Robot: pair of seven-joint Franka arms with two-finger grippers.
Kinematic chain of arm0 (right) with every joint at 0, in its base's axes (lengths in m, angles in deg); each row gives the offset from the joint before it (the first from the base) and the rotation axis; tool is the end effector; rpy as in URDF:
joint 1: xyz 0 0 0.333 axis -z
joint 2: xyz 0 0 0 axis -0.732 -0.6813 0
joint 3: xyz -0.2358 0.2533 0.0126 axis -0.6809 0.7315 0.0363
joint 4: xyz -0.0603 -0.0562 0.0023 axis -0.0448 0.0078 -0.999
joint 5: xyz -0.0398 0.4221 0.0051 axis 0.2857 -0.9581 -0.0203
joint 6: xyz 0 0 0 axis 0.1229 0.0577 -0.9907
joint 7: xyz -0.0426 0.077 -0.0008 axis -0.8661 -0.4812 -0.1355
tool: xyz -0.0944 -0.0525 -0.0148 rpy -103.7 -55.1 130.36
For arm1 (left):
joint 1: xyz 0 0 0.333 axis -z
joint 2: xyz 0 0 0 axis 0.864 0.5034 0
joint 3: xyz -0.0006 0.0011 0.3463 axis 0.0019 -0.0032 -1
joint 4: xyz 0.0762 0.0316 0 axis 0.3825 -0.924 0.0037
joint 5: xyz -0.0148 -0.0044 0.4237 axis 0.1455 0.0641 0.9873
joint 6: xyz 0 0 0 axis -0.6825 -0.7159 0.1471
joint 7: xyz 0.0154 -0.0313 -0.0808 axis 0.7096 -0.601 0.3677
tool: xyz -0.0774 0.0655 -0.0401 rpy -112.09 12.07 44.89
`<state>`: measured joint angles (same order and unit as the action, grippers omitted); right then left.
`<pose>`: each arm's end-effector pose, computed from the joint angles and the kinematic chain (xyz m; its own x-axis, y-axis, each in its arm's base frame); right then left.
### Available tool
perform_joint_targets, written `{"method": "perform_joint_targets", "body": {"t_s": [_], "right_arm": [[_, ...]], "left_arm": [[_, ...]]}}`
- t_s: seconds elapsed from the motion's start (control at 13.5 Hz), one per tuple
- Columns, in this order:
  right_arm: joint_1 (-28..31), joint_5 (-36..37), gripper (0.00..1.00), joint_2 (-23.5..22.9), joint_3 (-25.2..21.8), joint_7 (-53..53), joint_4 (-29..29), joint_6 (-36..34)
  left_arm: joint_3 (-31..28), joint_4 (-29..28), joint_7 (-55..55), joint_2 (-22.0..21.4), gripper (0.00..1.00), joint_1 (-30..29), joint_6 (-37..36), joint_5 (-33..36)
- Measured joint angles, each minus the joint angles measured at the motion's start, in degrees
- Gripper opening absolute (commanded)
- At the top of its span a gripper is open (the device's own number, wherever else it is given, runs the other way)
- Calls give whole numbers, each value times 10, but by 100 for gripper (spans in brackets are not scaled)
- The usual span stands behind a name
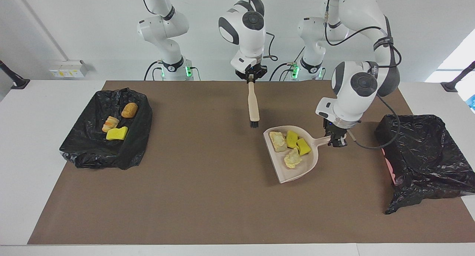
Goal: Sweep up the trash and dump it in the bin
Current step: 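Carry the loaded dustpan to the black bag with the left gripper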
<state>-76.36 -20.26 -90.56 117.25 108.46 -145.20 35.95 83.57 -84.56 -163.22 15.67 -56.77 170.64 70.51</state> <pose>0.2918 0.4875 0.4125 0.9744 0.0237 -0.2236 0.0254 -0.9997 0.0045 0.6721 -0.0433 0.4724 0.1262 -0.9893 -0.0734 -0.9907 -0.1294 0.0415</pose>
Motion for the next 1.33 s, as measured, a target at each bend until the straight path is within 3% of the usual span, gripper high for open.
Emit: {"method": "perform_joint_targets", "body": {"t_s": [0.3, 0.82, 0.96, 1.04, 1.11, 1.26, 1.33], "right_arm": [[-21, -19, 0, -4, 0, 6, -50, 49], [-22, -32, 0, -5, 0, 6, -76, 82], [-23, -32, 13, -5, 0, 5, -79, 87], [-23, -32, 15, -5, 0, 5, -80, 90], [-23, -32, 25, -5, 0, 5, -80, 91], [-23, -32, 42, -6, -1, 5, -80, 92], [-22, -32, 44, -7, -2, 5, -80, 93]], "left_arm": [[-3, 21, -105, 4, 0, -87, -2, 0], [-6, 67, -270, 18, 0, -189, -14, 2], [-7, 84, -324, 24, 0, -222, -12, 2], [-7, 91, -336, 28, 0, -237, -9, 2], [-7, 97, -345, 31, 0, -251, -4, 7], [-8, 121, -357, 43, 0, -272, 5, 52], [-8, 141, -359, 52, 0, -277, 9, 80]]}}
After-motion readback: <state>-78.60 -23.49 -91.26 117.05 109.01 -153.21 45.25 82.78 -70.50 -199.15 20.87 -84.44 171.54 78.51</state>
